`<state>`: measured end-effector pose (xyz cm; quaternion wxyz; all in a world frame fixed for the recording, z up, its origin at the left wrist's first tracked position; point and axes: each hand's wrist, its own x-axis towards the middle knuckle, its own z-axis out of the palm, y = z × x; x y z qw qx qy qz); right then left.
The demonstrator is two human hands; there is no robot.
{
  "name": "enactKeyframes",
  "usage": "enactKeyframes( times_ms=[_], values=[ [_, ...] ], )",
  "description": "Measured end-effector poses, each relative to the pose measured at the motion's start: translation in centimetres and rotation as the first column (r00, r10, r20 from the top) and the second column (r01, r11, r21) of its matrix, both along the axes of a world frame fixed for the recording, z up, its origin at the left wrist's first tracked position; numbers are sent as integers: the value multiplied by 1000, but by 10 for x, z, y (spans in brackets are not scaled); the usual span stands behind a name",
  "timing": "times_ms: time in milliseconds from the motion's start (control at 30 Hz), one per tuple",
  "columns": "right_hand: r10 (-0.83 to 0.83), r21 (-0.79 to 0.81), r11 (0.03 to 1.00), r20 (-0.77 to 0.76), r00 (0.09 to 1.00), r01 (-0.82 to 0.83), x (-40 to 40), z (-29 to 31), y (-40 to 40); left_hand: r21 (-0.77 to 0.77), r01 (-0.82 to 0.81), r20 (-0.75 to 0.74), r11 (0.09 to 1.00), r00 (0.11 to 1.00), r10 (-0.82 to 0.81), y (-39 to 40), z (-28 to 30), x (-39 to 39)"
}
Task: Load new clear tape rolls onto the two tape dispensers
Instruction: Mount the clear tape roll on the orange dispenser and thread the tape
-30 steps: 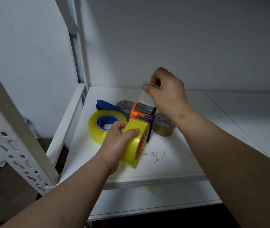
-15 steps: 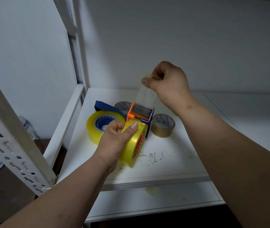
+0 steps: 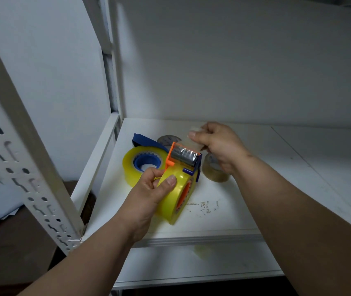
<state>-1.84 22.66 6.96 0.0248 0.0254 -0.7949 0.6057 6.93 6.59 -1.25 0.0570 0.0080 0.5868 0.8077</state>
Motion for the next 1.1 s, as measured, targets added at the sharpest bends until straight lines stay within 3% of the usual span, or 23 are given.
enactKeyframes(
  times_ms=[200,333,433,500,600,667,733,867,1100],
  values=[
    [141,-118,986,224,964,-117,11,-23,-6,57,25,25,998,999,-26,-5,-6,7],
    [136,-149,984,274,952,-97,17,-28,-10,85,28,37,996,999,-31,-8,-11,10],
    [100,-91,993,255,962,-79,25,-23,-14,98,23,35,995,999,-27,-9,-13,12],
    [51,35,998,221,974,-60,26,-23,-13,99,22,30,995,999,-25,-9,-14,13],
    [-52,315,948,-5,999,51,27,-22,-11,101,33,21,994,999,-36,-9,-14,15],
    [-68,137,987,-91,994,80,29,-16,-9,103,40,21,994,999,-43,-9,-14,17],
    [41,-54,998,-76,996,-45,31,-11,-7,104,34,23,994,999,-37,-10,-13,17],
    [361,36,930,99,927,-366,39,-22,-6,120,-11,46,993,999,6,-7,-10,16],
    [345,134,915,227,911,-380,46,-27,8,97,-21,39,995,999,17,-1,-5,14]
  ],
)
